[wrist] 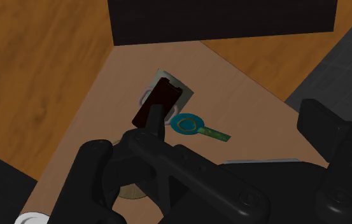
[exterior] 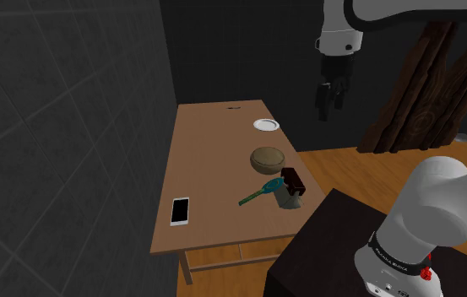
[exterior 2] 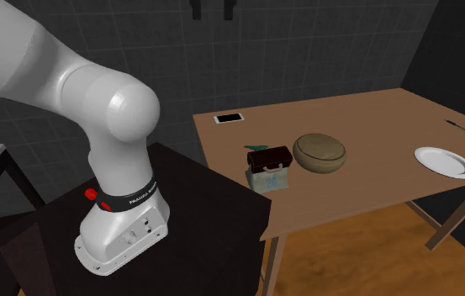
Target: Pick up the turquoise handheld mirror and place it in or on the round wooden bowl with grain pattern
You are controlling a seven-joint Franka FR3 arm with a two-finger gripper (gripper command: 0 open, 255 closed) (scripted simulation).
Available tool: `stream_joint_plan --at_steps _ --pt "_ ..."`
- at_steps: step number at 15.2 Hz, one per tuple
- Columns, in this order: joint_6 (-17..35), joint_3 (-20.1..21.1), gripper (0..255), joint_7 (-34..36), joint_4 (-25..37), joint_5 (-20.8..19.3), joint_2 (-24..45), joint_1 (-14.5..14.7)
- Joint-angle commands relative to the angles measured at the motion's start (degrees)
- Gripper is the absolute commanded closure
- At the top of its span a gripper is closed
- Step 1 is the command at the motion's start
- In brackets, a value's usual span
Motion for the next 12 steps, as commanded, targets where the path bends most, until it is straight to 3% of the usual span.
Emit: stream_joint_plan --at_steps 1,12 --pt "0.0 0.0 0 0.0 0.0 0.0 0.0 0.0" --pt "19.7 -6.8 0 -14.3 -6.3 -2.9 15.7 3.0"
